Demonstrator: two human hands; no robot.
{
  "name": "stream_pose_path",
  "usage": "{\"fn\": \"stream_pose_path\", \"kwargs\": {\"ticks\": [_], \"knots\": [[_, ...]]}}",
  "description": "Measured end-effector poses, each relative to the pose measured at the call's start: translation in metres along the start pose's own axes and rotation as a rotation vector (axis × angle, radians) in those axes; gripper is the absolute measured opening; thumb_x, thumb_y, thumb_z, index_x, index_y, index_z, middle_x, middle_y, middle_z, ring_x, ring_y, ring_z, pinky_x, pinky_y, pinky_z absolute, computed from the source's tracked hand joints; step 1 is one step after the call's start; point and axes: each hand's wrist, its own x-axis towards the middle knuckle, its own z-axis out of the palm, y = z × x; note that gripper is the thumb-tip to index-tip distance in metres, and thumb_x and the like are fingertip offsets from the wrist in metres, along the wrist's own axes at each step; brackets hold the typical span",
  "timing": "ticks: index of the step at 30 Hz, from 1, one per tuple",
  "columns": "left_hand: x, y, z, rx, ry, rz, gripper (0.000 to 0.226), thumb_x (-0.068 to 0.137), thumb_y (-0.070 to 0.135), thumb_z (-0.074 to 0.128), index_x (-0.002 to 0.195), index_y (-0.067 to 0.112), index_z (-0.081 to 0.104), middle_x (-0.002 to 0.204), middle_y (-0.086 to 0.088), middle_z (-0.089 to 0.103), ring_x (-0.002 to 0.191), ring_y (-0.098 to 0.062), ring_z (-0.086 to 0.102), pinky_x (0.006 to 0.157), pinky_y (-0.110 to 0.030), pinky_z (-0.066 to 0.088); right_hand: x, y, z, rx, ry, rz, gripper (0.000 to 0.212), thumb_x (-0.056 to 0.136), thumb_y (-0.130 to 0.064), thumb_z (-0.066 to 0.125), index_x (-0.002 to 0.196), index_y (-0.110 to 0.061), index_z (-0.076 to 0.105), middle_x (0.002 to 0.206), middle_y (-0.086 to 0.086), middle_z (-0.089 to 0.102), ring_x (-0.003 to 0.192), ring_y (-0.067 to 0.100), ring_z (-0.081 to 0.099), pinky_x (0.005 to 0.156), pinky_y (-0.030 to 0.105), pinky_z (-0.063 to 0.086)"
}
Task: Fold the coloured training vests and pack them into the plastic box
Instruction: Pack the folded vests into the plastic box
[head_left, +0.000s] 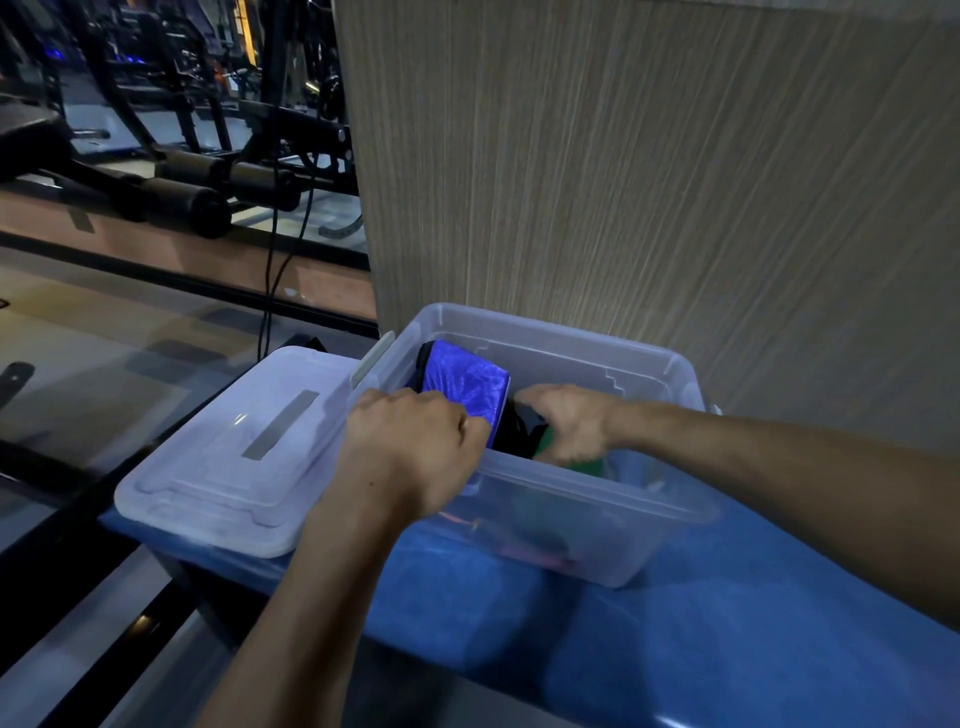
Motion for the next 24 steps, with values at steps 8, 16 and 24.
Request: {"fn": "stream_pose_path", "kwargs": {"ticks": [8, 16, 24], "knots": [[-0.002, 0.002, -0.003, -0.012, -0.009, -0.027, 0.040, 0.098, 0.037, 0.031, 0.068, 0.018, 0.050, 0.078, 0.003, 0.059, 0.078, -0.020, 0.050, 0.075, -0.032, 0.028, -0.011, -0.010, 0.013, 0.166, -0.441, 0.482, 0.040, 0.099, -0.038, 0.063, 0.127, -0.009, 0.062, 0.134, 0.008, 0.056, 0.120, 0.035, 0.061, 0.096, 0.046, 0.055], [-0.001, 0.002, -0.006, 0.004, -0.042, -0.039, 0.042, 0.098, 0.037, 0.031, 0.071, 0.017, 0.055, 0.080, 0.001, 0.063, 0.076, -0.019, 0.049, 0.075, -0.032, 0.029, -0.002, -0.010, 0.014, 0.018, -0.186, 0.237, 0.092, 0.088, -0.044, 0.071, 0.160, -0.016, 0.021, 0.158, 0.008, 0.039, 0.143, 0.027, 0.040, 0.117, 0.038, 0.034], [-0.002, 0.000, -0.008, -0.059, -0.038, -0.039, 0.041, 0.096, 0.037, 0.031, 0.067, 0.017, 0.051, 0.075, 0.002, 0.061, 0.073, -0.019, 0.050, 0.074, -0.032, 0.027, -0.042, -0.012, -0.011, 0.120, -0.384, 0.254, 0.096, 0.090, -0.044, 0.071, 0.162, -0.032, 0.009, 0.156, 0.003, 0.036, 0.116, 0.028, 0.061, 0.085, 0.042, 0.061]]}}
